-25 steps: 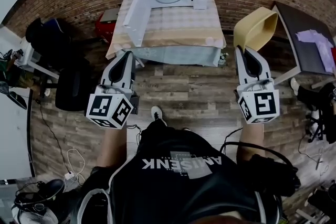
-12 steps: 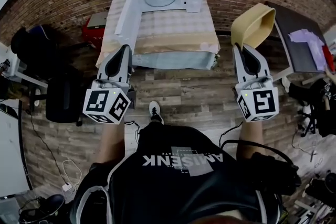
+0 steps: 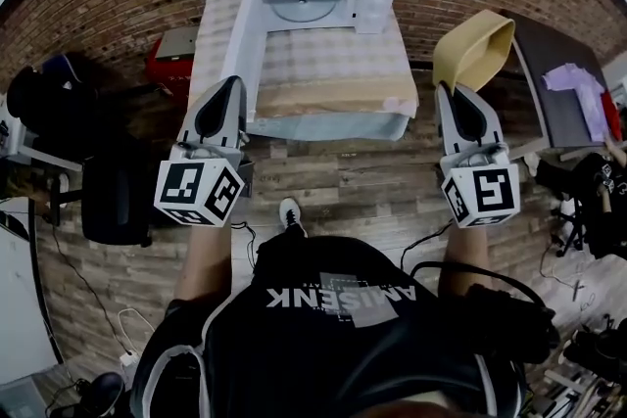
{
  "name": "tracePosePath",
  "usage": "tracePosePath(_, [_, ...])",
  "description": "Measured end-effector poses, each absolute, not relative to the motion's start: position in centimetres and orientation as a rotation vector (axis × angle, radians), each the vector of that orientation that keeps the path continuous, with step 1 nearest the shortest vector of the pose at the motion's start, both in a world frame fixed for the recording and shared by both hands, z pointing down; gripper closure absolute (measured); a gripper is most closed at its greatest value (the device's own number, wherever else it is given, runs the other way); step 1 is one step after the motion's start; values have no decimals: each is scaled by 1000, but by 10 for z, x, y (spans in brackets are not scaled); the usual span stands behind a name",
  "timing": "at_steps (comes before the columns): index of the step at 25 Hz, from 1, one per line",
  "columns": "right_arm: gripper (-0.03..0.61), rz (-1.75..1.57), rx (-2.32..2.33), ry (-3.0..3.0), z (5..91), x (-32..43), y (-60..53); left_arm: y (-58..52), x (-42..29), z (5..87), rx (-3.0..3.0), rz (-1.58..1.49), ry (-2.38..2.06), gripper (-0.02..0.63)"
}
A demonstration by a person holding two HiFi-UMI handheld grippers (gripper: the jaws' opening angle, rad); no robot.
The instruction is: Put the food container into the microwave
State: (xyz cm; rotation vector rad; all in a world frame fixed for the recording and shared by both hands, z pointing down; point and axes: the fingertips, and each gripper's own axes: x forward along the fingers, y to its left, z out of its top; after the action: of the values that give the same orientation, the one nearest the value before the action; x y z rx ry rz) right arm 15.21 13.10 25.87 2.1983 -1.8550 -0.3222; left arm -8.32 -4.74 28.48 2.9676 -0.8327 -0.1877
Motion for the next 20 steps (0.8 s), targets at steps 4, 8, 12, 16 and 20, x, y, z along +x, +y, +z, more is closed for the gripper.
tracePosePath(4, [531, -303, 2183, -1850, 261, 151, 102, -84, -82, 290, 2946, -194, -839, 603])
tracePosePath(8, [531, -287, 2193, -1826, 262, 158, 75, -112, -73, 292, 2942, -195, -807, 603])
tracePosePath(12, [531, -279, 2202, -1814, 262, 160, 44, -141, -70, 292, 2949, -194, -783, 602])
tracePosePath(16, [531, -282, 2212, -1792, 261, 156, 15, -171, -71, 293, 2956, -199, -753, 603])
tracePosePath(20, [531, -282, 2225, -1767, 260, 152, -12, -199, -73, 294, 2958, -205, -717, 603])
